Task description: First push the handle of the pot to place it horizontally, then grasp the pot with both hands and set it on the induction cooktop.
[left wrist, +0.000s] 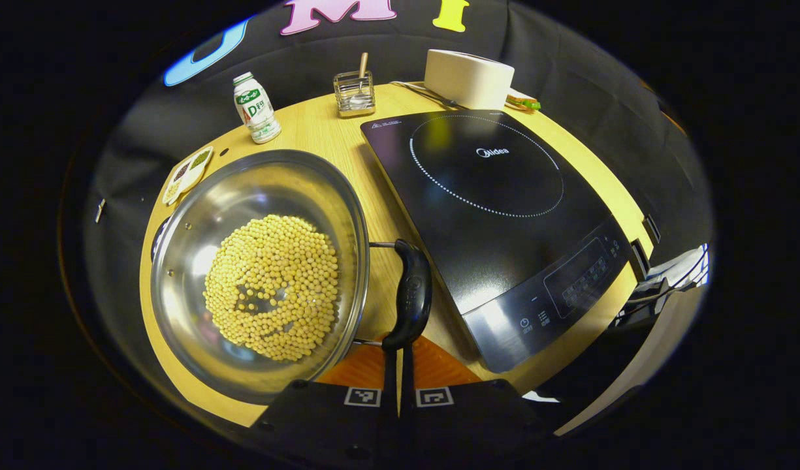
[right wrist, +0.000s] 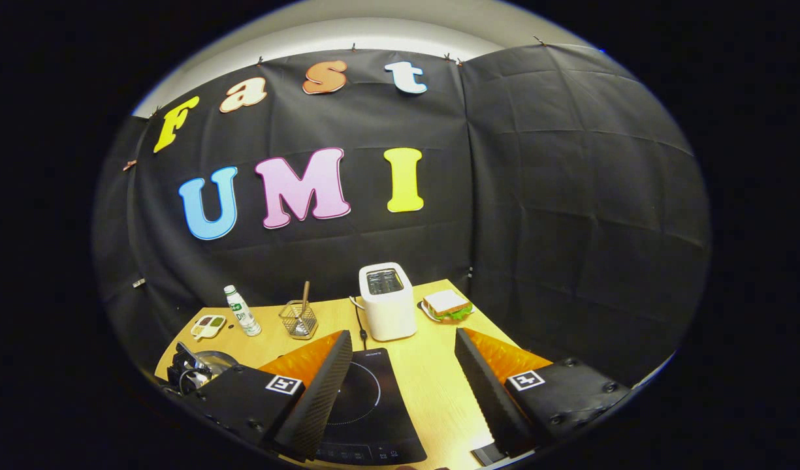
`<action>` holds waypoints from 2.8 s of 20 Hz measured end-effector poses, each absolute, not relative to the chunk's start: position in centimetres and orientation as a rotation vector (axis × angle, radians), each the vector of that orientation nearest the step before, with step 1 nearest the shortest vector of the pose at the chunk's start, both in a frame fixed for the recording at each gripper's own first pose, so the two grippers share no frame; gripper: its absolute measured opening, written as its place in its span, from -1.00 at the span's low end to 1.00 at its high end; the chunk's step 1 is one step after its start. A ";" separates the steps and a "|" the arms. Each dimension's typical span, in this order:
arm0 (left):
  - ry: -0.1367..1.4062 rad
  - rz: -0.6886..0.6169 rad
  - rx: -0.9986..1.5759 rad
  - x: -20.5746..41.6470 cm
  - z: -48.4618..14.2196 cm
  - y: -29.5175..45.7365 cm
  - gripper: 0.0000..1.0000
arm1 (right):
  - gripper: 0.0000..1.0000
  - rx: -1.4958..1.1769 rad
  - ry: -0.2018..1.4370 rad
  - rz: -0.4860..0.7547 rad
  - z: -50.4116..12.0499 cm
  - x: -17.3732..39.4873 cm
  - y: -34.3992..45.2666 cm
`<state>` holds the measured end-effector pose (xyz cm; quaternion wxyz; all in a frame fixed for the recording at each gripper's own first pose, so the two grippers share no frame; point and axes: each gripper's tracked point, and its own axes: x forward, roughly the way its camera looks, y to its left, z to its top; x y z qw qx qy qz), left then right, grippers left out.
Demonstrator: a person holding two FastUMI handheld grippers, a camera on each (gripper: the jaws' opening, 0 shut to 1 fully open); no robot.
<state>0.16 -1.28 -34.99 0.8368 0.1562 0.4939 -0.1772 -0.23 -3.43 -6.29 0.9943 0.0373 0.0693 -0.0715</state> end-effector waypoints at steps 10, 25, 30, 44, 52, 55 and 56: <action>1.031 -0.394 0.324 2.8 -35.1 -3.0 -0.90 | 0.97 0.072 0.117 -0.182 -5.8 -0.7 -4.7; 0.995 -0.391 0.294 8.6 -34.5 -5.0 -0.90 | 0.97 0.017 0.141 -0.178 -6.5 -0.8 -4.2; 0.984 -0.386 0.310 10.0 -34.5 -5.2 -0.90 | 0.97 0.007 0.152 -0.177 -6.8 -0.8 -4.2; 0.926 -0.361 0.252 10.7 -33.1 -5.1 -0.90 | 0.97 0.004 0.172 -0.163 -7.1 -1.5 -3.4; 0.757 -0.390 0.137 6.2 -28.9 -3.8 -0.89 | 0.97 -0.043 0.191 -0.092 -7.7 -2.0 0.1; 0.685 -0.362 0.086 4.7 -27.1 -1.7 -0.84 | 0.97 -0.039 0.221 -0.064 -8.6 -1.9 1.8; 0.666 -0.344 0.068 4.3 -26.5 -0.7 -0.78 | 0.97 -0.047 0.230 -0.052 -8.9 -1.9 2.5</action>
